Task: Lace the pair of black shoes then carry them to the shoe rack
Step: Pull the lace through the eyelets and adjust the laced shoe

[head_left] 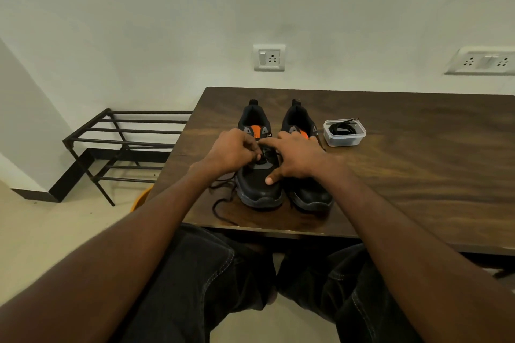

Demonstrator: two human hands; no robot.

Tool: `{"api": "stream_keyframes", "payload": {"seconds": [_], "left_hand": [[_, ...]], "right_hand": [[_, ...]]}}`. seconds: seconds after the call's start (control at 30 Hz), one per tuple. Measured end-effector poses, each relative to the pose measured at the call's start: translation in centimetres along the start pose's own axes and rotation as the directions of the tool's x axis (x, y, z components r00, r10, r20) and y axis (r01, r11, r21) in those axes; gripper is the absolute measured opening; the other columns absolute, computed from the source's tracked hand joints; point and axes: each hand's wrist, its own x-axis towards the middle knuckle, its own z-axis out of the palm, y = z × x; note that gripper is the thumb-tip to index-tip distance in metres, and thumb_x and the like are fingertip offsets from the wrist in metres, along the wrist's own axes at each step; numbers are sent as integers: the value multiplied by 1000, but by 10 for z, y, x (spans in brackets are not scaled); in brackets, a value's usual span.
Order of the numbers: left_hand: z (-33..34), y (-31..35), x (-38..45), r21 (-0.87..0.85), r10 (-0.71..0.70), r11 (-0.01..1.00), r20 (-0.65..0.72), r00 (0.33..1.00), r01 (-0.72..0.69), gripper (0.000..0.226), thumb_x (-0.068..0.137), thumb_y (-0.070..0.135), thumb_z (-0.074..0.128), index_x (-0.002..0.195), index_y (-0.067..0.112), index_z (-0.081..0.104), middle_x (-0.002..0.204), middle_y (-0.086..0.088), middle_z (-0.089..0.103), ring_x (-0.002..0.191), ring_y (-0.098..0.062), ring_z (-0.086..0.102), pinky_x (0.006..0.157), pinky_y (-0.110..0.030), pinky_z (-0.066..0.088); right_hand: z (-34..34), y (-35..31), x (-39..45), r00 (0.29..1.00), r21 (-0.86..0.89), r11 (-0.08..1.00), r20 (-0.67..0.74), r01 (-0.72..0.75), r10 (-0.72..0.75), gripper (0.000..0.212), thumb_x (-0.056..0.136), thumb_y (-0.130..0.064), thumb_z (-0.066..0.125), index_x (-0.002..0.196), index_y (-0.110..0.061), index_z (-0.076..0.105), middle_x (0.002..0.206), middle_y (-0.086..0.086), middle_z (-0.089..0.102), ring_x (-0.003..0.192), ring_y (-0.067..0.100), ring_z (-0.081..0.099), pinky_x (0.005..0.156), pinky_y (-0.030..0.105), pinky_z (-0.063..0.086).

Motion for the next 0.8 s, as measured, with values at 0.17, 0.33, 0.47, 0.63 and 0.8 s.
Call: {"api": "stream_keyframes", "payload": {"seconds": [0.17,0.33,0.47,0.63,0.8], "left_hand": [[-12,-4,-4,-306,-157,937,57,986,167,9,92,9,70,92,10,79,87,-3,78,79,-11,69,64,-23,49],[-11,-10,-5,-174,-104,978,94,990,119,20,98,22,64,81,12,66,79,-1,64,72,-7,58,70,-28,44],[-1,6,-4,90,91,992,6,996,-91,15,94,29,72,83,26,63,71,8,63,61,0,59,55,-12,39],[1,11,3,169,24,985,-6,1000,-23,14,95,23,72,82,17,70,77,3,68,71,-9,64,61,-21,42],[-16,4,-8,-394,-101,913,34,994,106,21,107,18,52,95,12,68,93,-5,73,89,-14,68,71,-26,46]], "right_hand": [[3,5,7,998,48,999,56,-14,11,105,75,-61,84,159,-50,22,156,0,43,149,33,34,115,67,26],[5,1,7,999,87,996,20,-28,27,111,74,-56,87,161,-46,19,164,-2,40,153,33,30,118,73,15],[6,-3,7,999,78,996,17,-34,33,116,73,-59,86,163,-42,14,162,-1,42,153,33,31,118,73,17],[5,-3,6,999,87,995,20,-44,42,118,73,-59,86,163,-44,11,165,-1,39,154,33,29,118,72,16],[6,-3,6,998,127,990,25,-67,65,115,74,-57,87,161,-42,14,161,1,44,150,36,35,118,73,13]]}}
